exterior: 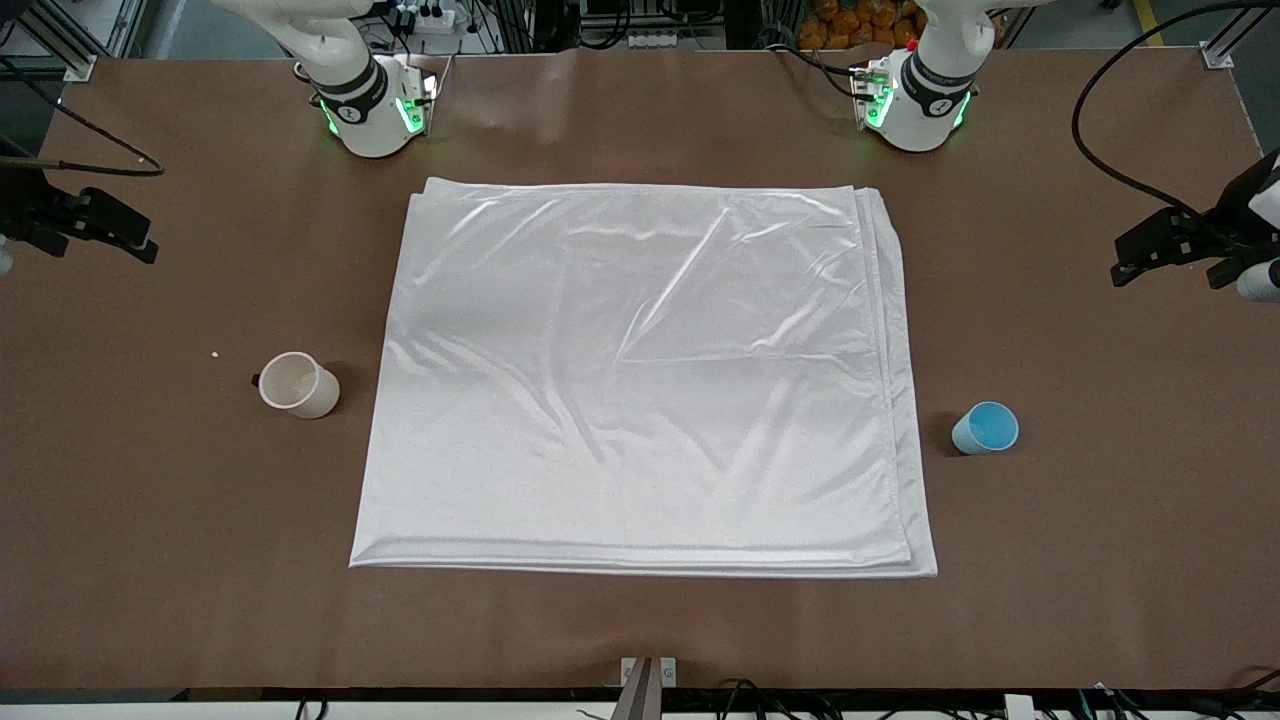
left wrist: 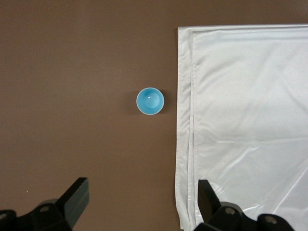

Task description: Place blue cup into white mug on cloth

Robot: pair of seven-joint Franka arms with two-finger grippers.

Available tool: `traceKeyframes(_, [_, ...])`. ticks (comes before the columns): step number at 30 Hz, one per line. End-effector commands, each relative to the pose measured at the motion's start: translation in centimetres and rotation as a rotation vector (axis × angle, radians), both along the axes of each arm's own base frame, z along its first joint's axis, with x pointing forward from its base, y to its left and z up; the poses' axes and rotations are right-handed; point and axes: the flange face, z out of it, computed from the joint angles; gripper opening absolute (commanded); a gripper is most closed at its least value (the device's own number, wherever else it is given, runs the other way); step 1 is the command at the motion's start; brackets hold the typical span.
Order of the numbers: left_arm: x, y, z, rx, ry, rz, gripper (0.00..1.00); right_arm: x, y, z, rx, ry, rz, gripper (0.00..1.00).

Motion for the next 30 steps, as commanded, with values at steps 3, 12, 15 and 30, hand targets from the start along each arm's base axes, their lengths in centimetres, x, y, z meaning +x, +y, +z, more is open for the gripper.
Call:
traceKeyframes(3, [-0.4,-0.1,0.6,-0.017,0.004,0.018,1.0,-0.2,-0.2,0.0,-0.004,-0.004,0.008,1.0])
traceKeyframes(12, [-0.2,1.1,0.2,-0.018,0.01,0.022,1.0,-0.2,-0.2,-0.3,-0.003,0.0,0.019,1.0])
traceKeyframes(15, [-0.2,1.4,-0.3,-0.02,0.022,0.03,1.0,-0.2,-0.2,-0.3,-0.003,0.001,0.043,1.0])
traceKeyframes(30, [2.2,0.8,-5.4,0.002,0.01,0.027,1.0,0.1,-0.3,-2.9,-0.001,0.01,0.191,1.0])
